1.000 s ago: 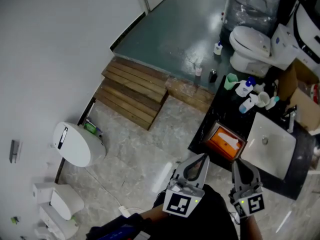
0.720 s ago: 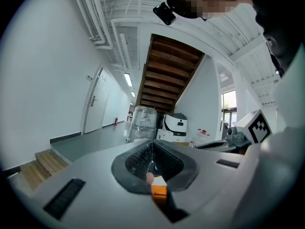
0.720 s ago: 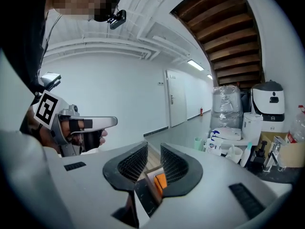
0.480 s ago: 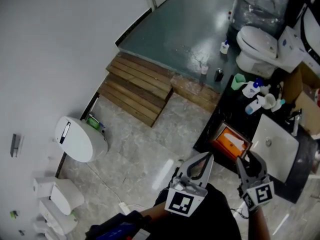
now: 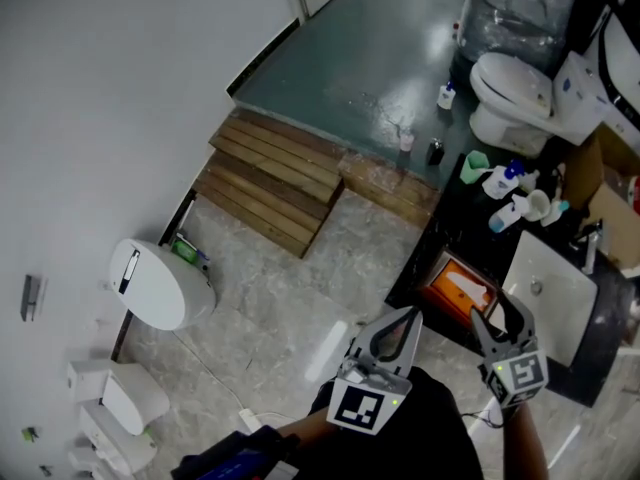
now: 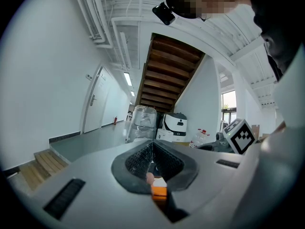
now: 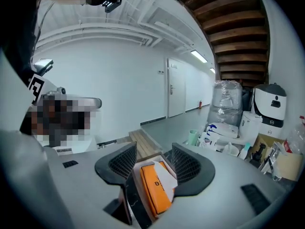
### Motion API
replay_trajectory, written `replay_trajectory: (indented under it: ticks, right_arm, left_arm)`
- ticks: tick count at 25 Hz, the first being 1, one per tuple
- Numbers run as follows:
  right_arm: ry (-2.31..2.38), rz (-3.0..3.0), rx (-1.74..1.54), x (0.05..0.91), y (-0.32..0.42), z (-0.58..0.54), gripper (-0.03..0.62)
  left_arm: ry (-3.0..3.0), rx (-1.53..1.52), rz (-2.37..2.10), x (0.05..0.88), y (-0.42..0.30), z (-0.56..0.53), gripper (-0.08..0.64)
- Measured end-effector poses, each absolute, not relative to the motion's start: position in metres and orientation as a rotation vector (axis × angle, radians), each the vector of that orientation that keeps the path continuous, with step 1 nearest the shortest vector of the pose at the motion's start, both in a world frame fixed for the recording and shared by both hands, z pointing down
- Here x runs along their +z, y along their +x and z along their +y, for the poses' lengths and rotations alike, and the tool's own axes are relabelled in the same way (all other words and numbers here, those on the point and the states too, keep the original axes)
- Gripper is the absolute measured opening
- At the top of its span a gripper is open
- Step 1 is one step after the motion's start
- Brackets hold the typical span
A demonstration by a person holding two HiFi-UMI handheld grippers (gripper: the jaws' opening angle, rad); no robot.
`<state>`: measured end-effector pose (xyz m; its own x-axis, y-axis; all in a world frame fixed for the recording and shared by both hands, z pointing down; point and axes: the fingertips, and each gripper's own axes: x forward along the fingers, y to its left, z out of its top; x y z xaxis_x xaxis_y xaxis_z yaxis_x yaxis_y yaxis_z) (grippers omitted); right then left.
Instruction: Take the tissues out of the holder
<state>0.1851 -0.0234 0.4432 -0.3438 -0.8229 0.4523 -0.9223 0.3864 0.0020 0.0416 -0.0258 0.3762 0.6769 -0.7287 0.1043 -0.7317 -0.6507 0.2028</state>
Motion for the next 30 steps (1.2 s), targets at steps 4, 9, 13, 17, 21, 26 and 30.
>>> replay_trajectory:
  ticks: [4,9,13,17,21,26,30]
  right_arm:
    - [1.471,-2.298,0.378,0.453,0.184,-0.030,0.216]
    - [1.421,-2.263,0.429,0.471,0.191,-0.035,0.239]
    - [1.370,-2.224,0.449,0.481,0.195,-0.040,0.261]
    - [1.308,-2.224,0.454,0.498,0.199,-0.045,0.270]
    - [1.231,-2.207,0.478,0.519,0.200,-0.040,0.268]
    - [1.158,-2.193,0.482,0.537,0.199,-0.039,0.268]
    - [1.120,-2.175,0.504,0.551,0.200,-0.041,0.268]
  left_arm:
    - [2.668,0.028,-1.169,0.377,0.043,-0.028,-0.003]
    - [2.671,0.036,-1.165,0.376,0.045,-0.029,-0.003]
    - [2.651,0.034,-1.175,0.378,0.043,-0.031,-0.003]
    - [2.631,0.037,-1.190,0.381,0.042,-0.033,-0.003]
    - [2.622,0.042,-1.200,0.382,0.041,-0.033,-0.003]
    - [2.602,0.041,-1.231,0.385,0.036,-0.033,-0.003]
    - [2.576,0.053,-1.252,0.388,0.030,-0.035,-0.003]
